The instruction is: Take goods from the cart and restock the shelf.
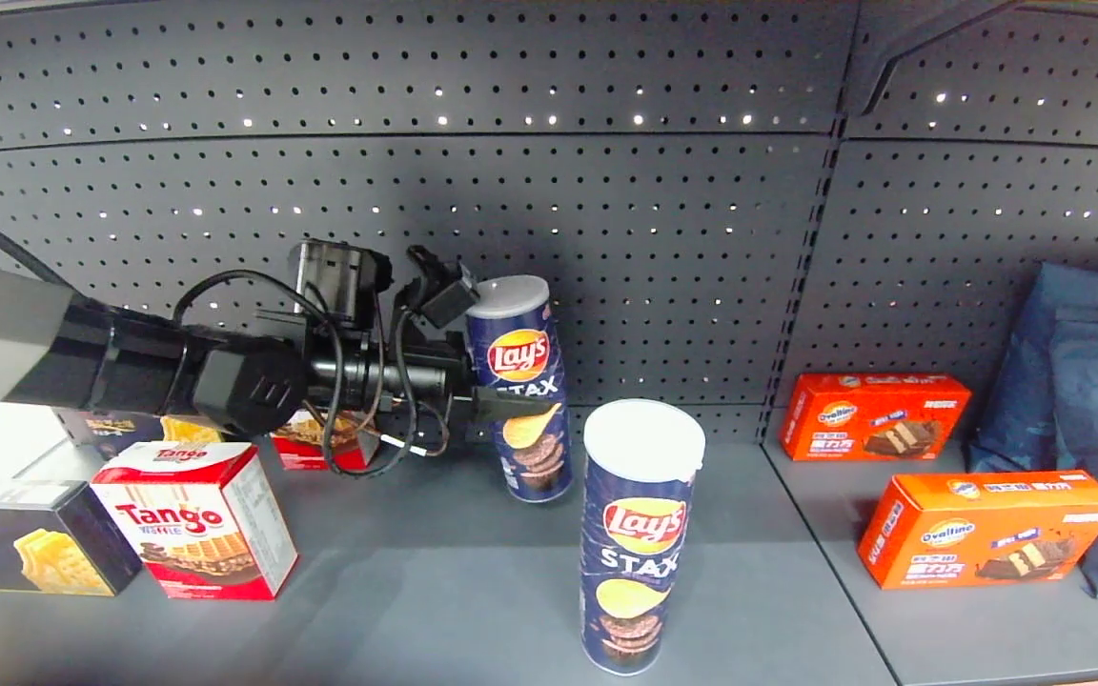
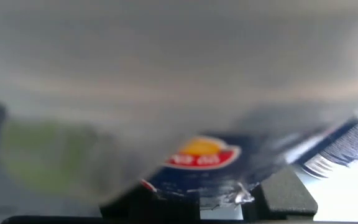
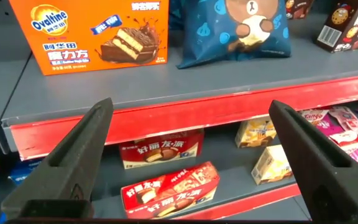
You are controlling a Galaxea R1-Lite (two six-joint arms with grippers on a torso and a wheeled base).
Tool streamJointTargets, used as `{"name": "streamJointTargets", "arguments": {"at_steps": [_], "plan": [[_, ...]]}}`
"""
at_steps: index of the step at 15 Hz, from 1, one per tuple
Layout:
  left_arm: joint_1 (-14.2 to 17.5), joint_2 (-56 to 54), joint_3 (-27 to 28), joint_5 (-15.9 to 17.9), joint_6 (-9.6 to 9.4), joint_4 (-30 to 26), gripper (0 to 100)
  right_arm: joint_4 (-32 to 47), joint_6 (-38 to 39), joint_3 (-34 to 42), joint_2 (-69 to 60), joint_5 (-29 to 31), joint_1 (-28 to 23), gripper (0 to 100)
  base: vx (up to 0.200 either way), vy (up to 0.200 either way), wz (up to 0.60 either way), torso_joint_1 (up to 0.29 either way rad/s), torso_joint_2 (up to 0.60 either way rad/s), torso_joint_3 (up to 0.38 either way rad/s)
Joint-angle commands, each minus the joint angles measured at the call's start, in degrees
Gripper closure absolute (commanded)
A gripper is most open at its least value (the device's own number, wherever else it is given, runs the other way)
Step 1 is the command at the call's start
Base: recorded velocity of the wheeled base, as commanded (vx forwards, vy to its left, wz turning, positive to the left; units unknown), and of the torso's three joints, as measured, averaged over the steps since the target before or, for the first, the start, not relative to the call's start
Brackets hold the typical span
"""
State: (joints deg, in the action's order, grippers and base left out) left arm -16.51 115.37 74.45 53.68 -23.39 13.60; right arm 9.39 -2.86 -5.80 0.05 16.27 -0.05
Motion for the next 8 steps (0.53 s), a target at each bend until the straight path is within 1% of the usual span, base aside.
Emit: {"name": "streamJointTargets", "arguments": {"at_steps": [1,2,3,4,6,8], "plan": [[-0.5,0.6,1.8,-0.1,-0.07,-2.4,100,0.0,0.1,0.0,0.1,0.0,0.0,0,0.0,0.0,0.0,0.0,0.0,0.0],[-0.6,0.6,4.0,-0.1,-0.25,-5.7,100,0.0,0.4,0.0,0.1,0.0,0.0,0,0.0,0.0,0.0,0.0,0.0,0.0],[-0.5,0.6,4.8,-0.1,-0.95,-7.7,100,0.0,0.4,0.0,0.1,0.0,0.0,0,0.0,0.0,0.0,0.0,0.0,0.0],[-0.5,0.6,5.4,-0.1,-3.41,-10.5,100,0.0,0.5,0.0,0.1,0.0,0.0,0,0.0,0.0,0.0,0.0,0.0,0.0],[-0.1,0.7,6.0,-0.1,-7.46,-11.9,100,0.0,0.5,0.0,0.1,0.0,0.0,0,0.0,0.0,0.0,0.0,0.0,0.0],[0.7,0.7,7.3,-0.1,-7.63,-12.4,100,0.0,0.5,0.0,0.1,0.0,0.0,0,0.0,0.0,0.0,0.0,0.0,0.0]]}}
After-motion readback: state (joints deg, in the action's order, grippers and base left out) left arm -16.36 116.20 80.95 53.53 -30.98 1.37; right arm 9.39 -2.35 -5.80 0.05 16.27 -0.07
